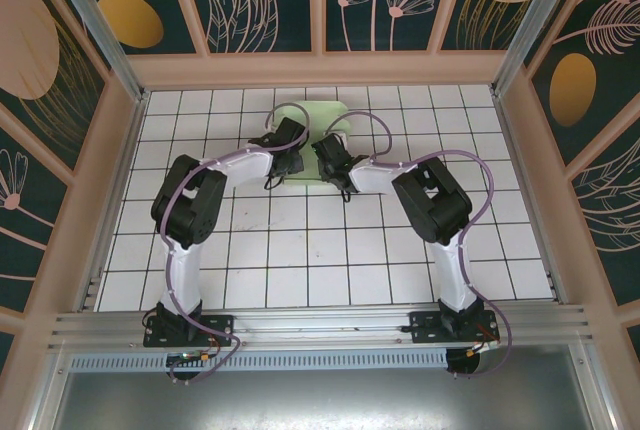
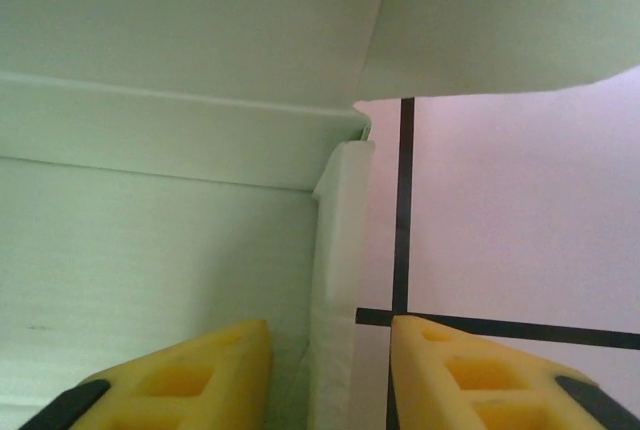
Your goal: Fold the paper box
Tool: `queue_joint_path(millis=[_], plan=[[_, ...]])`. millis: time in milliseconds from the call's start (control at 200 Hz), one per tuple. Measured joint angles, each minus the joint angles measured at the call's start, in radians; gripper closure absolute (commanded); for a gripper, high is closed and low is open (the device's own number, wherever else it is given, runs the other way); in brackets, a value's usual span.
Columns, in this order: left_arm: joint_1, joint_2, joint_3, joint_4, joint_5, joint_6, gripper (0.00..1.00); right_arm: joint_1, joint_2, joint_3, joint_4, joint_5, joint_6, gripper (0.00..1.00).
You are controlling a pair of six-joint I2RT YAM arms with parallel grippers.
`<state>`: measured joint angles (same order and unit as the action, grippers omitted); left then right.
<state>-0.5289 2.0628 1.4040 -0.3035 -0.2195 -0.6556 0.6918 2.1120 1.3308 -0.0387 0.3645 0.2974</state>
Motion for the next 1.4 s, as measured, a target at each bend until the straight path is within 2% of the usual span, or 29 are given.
queue_joint_path(millis=[300,395,626,761,856,996,1211,1291,1351,1401], plan=[[0.000,-0.044,-0.014,0.003,0.000,0.000,0.61,-0.003,-0.051,-0.058,0.006,-0.034,0.023,0.39],[0.000,-0.045,-0.020,0.010,0.003,0.004,0.52,-0.004,-0.067,-0.074,0.007,-0.053,0.027,0.36],[0.000,-0.045,-0.035,0.015,0.006,0.005,0.45,-0.010,-0.102,-0.096,0.023,-0.088,0.034,0.34],[0.000,-0.046,-0.054,0.015,0.009,0.009,0.33,-0.019,-0.123,-0.100,0.039,-0.099,0.036,0.34],[0.000,-0.053,-0.066,0.022,0.021,0.008,0.31,-0.026,-0.145,-0.108,0.045,-0.103,0.043,0.34],[0.000,-0.072,-0.085,0.052,0.086,0.006,0.31,-0.036,-0.189,-0.126,0.061,-0.104,0.048,0.34],[0.000,-0.084,-0.119,0.140,0.261,-0.027,0.31,-0.052,-0.266,-0.181,0.096,-0.106,0.045,0.35],[0.000,-0.085,-0.132,0.150,0.283,-0.031,0.30,-0.058,-0.293,-0.195,0.106,-0.116,0.030,0.35],[0.000,-0.092,-0.138,0.148,0.279,-0.030,0.27,-0.068,-0.317,-0.206,0.114,-0.137,0.007,0.34],[0.000,-0.102,-0.140,0.143,0.262,-0.018,0.19,-0.080,-0.341,-0.220,0.123,-0.163,-0.016,0.33]])
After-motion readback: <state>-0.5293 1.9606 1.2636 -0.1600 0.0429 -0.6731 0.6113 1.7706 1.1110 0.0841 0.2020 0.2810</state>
